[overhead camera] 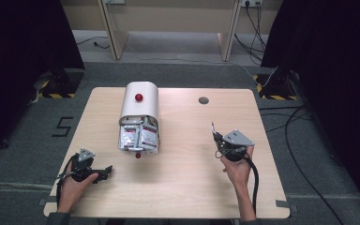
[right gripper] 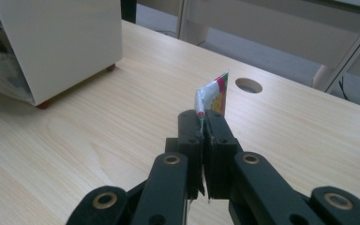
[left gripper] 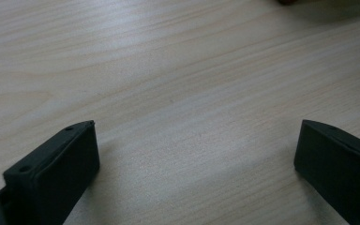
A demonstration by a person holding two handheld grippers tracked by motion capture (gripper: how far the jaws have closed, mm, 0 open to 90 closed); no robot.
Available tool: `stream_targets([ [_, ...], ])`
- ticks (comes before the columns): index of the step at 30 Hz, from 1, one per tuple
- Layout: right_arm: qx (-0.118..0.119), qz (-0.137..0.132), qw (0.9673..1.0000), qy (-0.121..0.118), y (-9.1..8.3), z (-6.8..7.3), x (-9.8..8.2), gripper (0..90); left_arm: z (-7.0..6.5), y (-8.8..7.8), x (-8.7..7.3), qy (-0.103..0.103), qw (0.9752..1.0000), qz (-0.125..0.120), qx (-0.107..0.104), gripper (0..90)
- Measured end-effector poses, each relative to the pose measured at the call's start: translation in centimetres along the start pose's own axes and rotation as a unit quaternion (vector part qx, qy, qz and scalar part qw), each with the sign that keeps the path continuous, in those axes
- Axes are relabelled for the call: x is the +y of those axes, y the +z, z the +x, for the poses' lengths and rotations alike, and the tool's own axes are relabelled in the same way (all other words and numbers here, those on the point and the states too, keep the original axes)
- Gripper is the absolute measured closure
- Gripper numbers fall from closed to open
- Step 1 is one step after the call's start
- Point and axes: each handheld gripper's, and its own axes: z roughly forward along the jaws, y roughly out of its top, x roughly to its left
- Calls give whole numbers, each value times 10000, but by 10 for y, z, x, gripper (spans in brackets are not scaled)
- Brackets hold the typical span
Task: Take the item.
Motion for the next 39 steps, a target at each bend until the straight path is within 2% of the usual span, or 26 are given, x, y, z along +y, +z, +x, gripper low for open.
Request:
stream_targets([
  [4,-89,128,9999,-61,6,-2,-6,873,0,0,0,-1,10000,-1,0,0],
  [12,-248,261,9993,-17,12,-10,-18,873,0,0,0,0,10000,0,0,0],
  [20,-314,453,9985,-63,21,-13,-27,872,0,0,0,0,10000,1,0,0],
  [31,-250,569,9980,-146,29,-10,-35,868,0,0,0,3,10000,1,-2,0],
  [39,-143,651,9976,-200,37,-3,-40,852,0,0,0,5,10000,2,-4,0],
])
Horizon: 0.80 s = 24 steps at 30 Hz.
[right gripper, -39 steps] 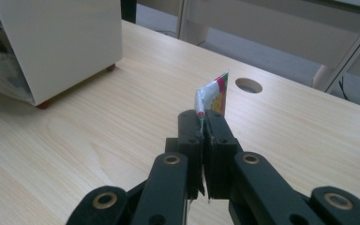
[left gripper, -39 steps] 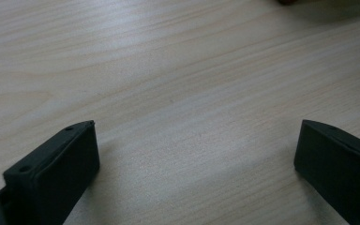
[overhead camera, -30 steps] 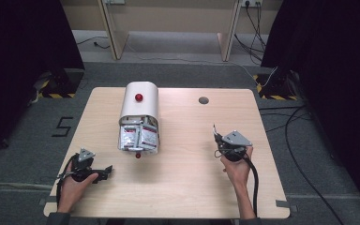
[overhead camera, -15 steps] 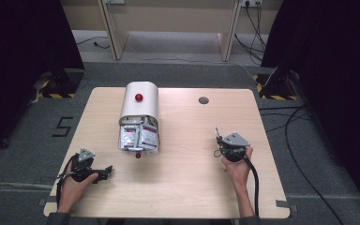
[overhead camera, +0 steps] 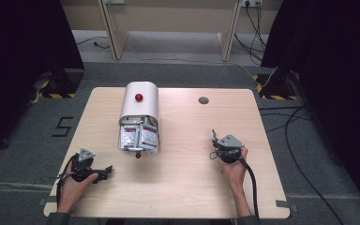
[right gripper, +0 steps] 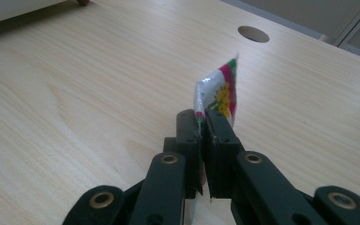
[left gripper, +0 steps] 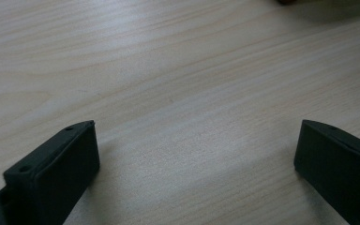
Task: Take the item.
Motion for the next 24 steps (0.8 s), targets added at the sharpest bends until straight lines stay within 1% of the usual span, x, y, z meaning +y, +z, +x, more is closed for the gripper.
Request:
stream_targets([
  [6,22,14,10000,-24,2,2,0,839,0,0,0,1,10000,-1,-2,0],
  [12,49,44,10000,16,4,4,0,815,0,0,0,1,10000,-1,-2,0],
  [18,93,63,9998,161,5,2,-1,787,0,0,0,0,10000,-1,-3,0],
  [19,122,74,9997,222,6,2,-2,767,0,0,0,0,10000,-1,-3,0],
  [20,122,74,9997,222,6,2,-2,767,0,0,0,0,10000,-1,-3,0],
  [22,128,120,9995,248,7,3,-2,735,0,0,0,1,10000,0,-2,0],
  [23,103,172,9992,337,8,3,-2,688,0,0,0,2,10000,0,-2,0],
  [24,103,172,9992,337,8,3,-2,688,0,0,0,2,10000,0,-2,0],
])
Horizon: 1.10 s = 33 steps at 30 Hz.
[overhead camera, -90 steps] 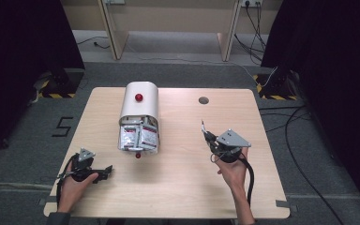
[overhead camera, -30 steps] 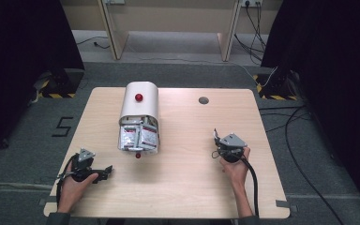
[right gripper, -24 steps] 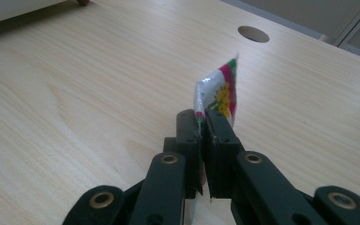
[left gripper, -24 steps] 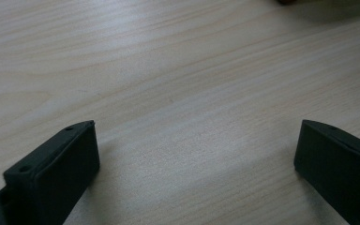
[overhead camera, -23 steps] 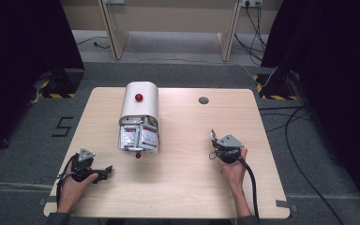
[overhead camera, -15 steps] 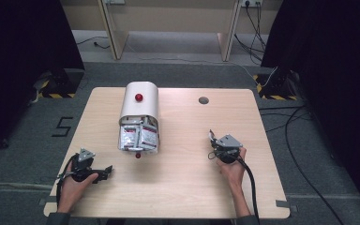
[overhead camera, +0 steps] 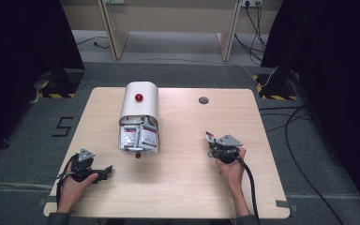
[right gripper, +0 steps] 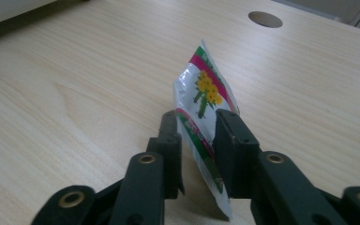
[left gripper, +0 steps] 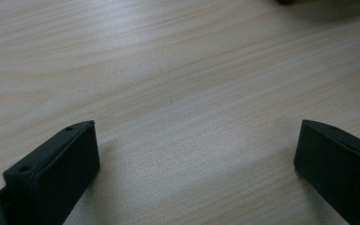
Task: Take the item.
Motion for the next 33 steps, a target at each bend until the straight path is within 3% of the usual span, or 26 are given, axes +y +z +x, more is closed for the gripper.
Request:
stream_targets([
  [7,-8,134,9996,234,2,2,1,534,0,0,0,-2,10000,-1,0,0],
  [12,74,100,9993,361,0,3,4,481,0,0,0,0,10000,1,0,0],
  [22,157,36,9984,542,-5,0,7,454,0,0,0,-1,10000,-2,-1,0],
  [33,308,134,9971,684,-13,10,14,322,0,0,0,-8,10000,-9,-3,0],
])
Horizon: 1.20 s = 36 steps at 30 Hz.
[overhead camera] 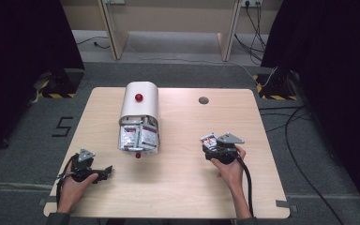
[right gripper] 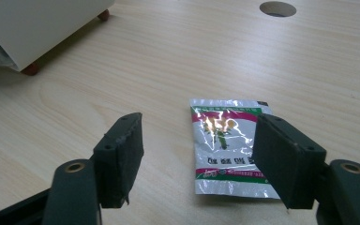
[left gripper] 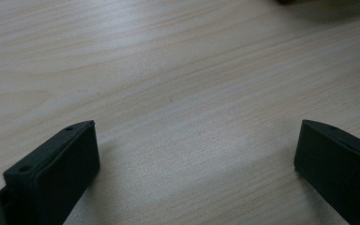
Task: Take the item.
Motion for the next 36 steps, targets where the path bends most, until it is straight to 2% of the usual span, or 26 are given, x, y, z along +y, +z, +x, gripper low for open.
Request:
stream_targets([
  [8,-22,-20,10000,76,-5,2,0,240,0,0,0,8,10000,6,-2,0],
  [24,10,-115,9999,46,-19,4,1,233,0,0,0,7,10000,6,1,0],
  [36,7,-71,10000,34,-24,5,-2,229,0,0,0,9,10000,2,3,0],
])
